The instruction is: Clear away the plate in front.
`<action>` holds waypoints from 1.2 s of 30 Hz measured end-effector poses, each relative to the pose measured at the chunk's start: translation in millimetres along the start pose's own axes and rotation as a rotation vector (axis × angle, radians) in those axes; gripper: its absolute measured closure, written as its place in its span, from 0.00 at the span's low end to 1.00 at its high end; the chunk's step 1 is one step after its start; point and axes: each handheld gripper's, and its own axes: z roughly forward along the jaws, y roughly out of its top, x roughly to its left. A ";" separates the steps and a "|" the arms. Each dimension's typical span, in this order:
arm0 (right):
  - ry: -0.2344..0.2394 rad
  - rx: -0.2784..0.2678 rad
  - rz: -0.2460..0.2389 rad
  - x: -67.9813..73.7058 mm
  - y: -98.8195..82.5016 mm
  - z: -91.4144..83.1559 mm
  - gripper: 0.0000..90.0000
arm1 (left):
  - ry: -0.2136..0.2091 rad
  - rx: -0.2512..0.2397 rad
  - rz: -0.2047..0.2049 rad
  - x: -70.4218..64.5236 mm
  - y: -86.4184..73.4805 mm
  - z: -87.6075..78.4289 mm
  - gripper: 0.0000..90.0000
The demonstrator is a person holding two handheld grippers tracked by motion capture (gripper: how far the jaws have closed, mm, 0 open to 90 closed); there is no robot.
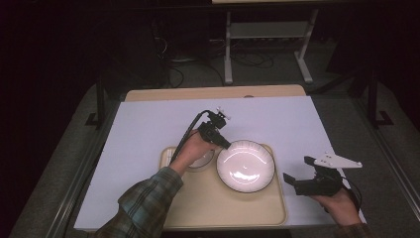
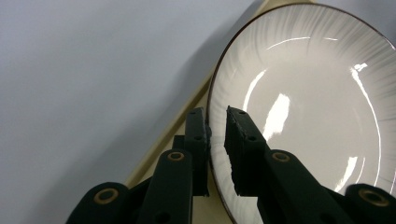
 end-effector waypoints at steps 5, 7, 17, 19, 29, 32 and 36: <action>0.000 -0.001 -0.001 0.1 -0.2 0.1 0.00 | -0.011 -0.053 -0.005 1.1 0.3 -13.1 0.82; 0.000 0.000 -0.001 0.0 -0.2 0.2 0.00 | -0.019 -0.075 -0.004 2.0 -0.5 -19.6 0.79; 0.001 0.002 -0.002 0.1 -0.5 0.7 0.00 | -0.027 -0.209 0.023 3.0 -14.8 -56.9 0.56; 0.001 0.003 -0.002 0.1 -0.6 1.0 0.00 | -0.019 -0.239 0.027 3.7 -21.3 -63.9 0.52; 0.002 0.008 -0.003 1.7 -0.4 1.7 0.00 | 0.041 -0.348 0.050 6.7 -67.6 -100.8 0.30; 0.004 0.010 -0.004 2.1 -0.4 2.1 0.00 | 0.071 -0.386 0.052 7.2 -84.1 -110.9 0.26; 0.003 0.008 -0.005 2.5 -0.1 2.0 0.00 | 0.096 -0.439 0.046 6.6 -108.8 -118.6 0.22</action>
